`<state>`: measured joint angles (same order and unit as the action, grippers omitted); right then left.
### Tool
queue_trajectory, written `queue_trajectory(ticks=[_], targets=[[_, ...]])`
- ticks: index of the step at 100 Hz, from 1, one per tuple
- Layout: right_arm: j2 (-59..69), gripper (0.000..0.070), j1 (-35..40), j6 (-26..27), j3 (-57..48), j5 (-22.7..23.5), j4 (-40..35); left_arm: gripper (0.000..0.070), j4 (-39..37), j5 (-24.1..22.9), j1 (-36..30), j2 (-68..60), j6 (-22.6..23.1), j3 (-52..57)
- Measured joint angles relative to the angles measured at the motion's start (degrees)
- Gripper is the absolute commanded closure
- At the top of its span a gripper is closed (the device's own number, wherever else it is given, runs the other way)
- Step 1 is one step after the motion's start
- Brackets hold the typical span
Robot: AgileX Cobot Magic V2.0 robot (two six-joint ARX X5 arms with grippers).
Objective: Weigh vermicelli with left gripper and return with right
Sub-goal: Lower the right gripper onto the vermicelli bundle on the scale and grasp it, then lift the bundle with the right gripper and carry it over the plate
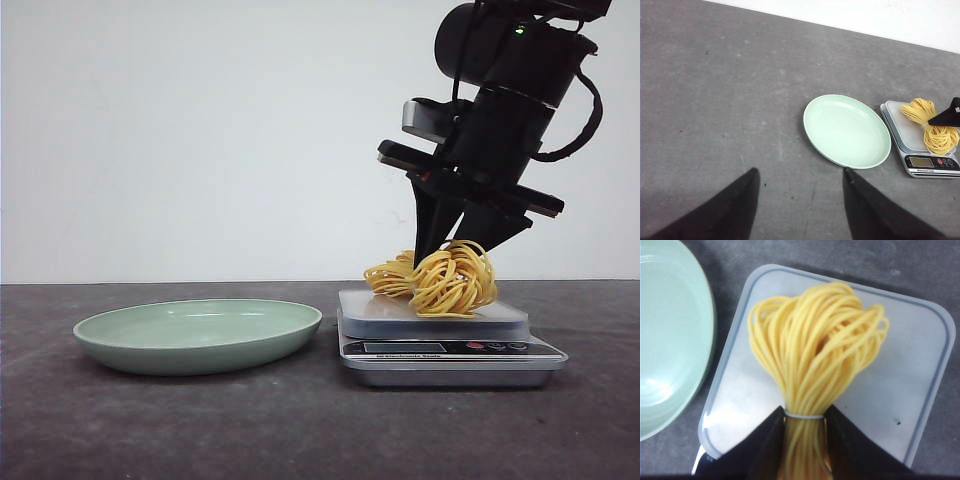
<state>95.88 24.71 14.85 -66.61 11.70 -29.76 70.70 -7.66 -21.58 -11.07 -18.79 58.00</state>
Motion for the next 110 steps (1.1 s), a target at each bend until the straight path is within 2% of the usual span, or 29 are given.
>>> queue_trajectory(ticks=[6, 11, 28, 56, 75, 87, 98, 110], targets=[[0.0, 0.0603, 0.0, 0.2, 0.0, -0.2, -0.15, 0.0381, 0.0, 0.0, 0.0, 0.0, 0.0, 0.0], [0.0, 0.07, 0.04, 0.35, 0.0, -0.94, -0.24, 0.0381, 0.0, 0.0, 0.0, 0.0, 0.0, 0.0], [0.0, 0.07, 0.44, 0.66, -0.02, -2.75, -0.2, 0.0381, 0.0, 0.0, 0.0, 0.0, 0.0, 0.0], [-0.17, 0.07, 0.74, 1.99, -2.1, -2.73, -1.31, 0.0381, 0.0, 0.0, 0.0, 0.0, 0.0, 0.0], [-4.04, 0.07, 1.64, 2.1, -7.28, -2.67, -2.84, 0.0381, 0.0, 0.0, 0.0, 0.0, 0.0, 0.0], [-5.53, 0.07, 3.19, 2.45, -12.94, 0.35, -3.43, 0.0382, 0.0, 0.0, 0.0, 0.0, 0.0, 0.0], [-5.53, 0.07, 5.86, 3.37, -16.92, 0.55, -3.41, 0.0382, 0.02, 0.0, 0.0, 0.0, 0.0, 0.0], [-5.53, 0.07, 9.7, 5.31, -18.97, 0.52, 0.33, 0.0382, 0.0, 0.0, 0.0, 0.0, 0.0, 0.0]])
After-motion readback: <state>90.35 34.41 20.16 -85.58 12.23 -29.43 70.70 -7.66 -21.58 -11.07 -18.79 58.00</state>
